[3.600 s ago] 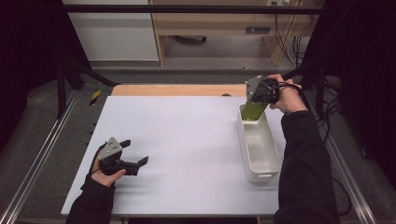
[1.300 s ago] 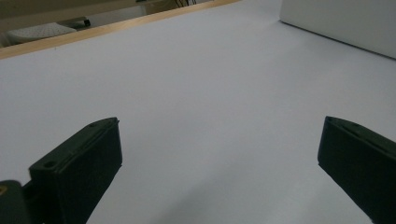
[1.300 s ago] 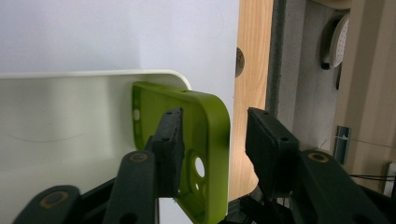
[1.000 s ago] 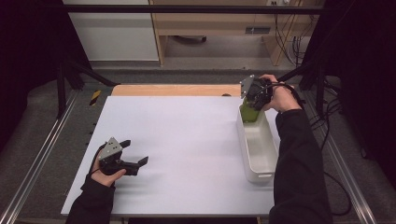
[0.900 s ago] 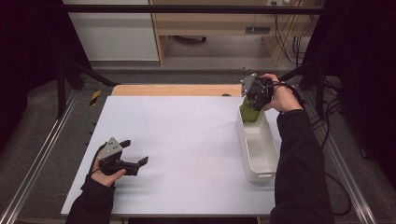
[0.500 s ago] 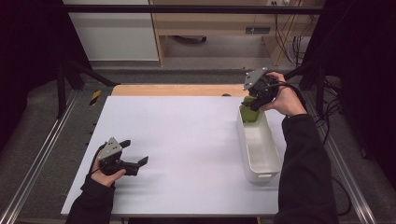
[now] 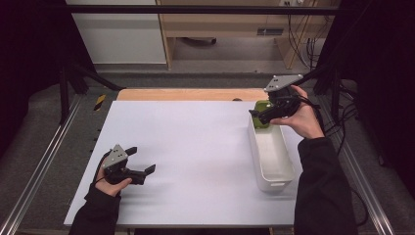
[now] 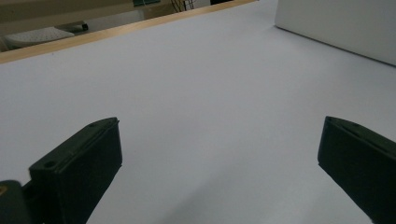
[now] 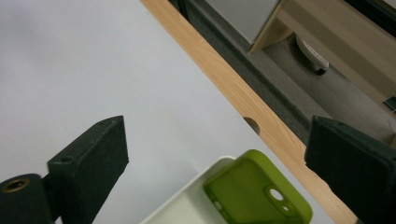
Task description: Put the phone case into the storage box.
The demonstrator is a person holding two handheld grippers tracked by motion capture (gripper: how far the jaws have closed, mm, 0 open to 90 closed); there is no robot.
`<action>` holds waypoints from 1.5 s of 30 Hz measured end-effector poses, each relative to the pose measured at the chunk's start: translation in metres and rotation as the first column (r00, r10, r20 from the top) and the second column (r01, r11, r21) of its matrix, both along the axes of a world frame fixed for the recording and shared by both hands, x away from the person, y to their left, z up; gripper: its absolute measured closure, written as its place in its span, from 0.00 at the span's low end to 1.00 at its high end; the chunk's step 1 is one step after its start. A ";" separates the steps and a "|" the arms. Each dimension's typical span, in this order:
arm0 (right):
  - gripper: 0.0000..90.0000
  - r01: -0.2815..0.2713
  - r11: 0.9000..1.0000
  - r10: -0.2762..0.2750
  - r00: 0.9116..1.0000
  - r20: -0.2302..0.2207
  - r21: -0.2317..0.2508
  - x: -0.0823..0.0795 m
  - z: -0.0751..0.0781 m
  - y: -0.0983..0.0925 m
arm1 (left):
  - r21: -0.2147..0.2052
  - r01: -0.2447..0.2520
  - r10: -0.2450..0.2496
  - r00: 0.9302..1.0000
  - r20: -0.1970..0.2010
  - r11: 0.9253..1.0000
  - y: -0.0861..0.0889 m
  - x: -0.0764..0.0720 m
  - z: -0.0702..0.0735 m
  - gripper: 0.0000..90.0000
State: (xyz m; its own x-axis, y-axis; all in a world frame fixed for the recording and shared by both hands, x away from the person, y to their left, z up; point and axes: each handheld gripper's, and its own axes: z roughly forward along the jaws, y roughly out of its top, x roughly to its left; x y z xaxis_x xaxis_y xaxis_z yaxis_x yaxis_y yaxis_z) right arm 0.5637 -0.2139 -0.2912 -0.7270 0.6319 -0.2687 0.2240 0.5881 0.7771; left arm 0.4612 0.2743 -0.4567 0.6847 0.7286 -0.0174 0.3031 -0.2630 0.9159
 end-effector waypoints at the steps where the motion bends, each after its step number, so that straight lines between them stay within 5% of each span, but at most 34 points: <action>1: 0.04 0.007 0.999 -0.007 1.000 0.001 0.032 -0.004 -0.001 -0.001 | -0.001 0.001 -0.001 1.000 0.000 1.000 0.000 0.000 0.000 0.00; 9: 0.01 0.024 0.978 -0.029 0.999 0.022 0.210 -0.034 -0.011 -0.013 | -0.003 0.005 -0.005 1.000 0.004 1.000 0.000 -0.001 0.001 0.00; 15: 0.01 0.058 0.946 -0.067 0.998 0.018 0.319 -0.053 -0.030 -0.024 | -0.012 0.012 -0.012 1.000 0.011 1.000 0.000 -0.002 0.001 0.00; 20: 0.01 0.076 0.936 -0.090 0.996 0.024 0.343 -0.068 -0.048 -0.034 | -0.017 0.018 -0.017 1.000 0.013 1.000 -0.001 -0.002 0.002 0.00; 23: 0.01 0.076 0.921 -0.089 0.996 0.015 0.382 -0.076 -0.061 -0.040 | -0.019 0.021 -0.020 1.000 0.013 1.000 -0.001 -0.003 0.002 0.00; 29: 0.01 0.082 0.915 -0.095 0.995 0.013 0.395 -0.090 -0.083 -0.051 | -0.021 0.027 -0.026 1.000 0.017 0.999 -0.001 -0.003 0.003 0.00; 35: 0.01 0.079 0.894 -0.095 0.995 0.016 0.442 -0.104 -0.100 -0.063 | -0.027 0.031 -0.030 0.999 0.023 0.999 -0.002 -0.004 0.004 0.00; 45: 0.01 0.089 0.887 -0.104 0.995 0.007 0.452 -0.118 -0.123 -0.078 | -0.029 0.043 -0.042 0.999 0.033 0.999 -0.003 -0.006 0.005 0.00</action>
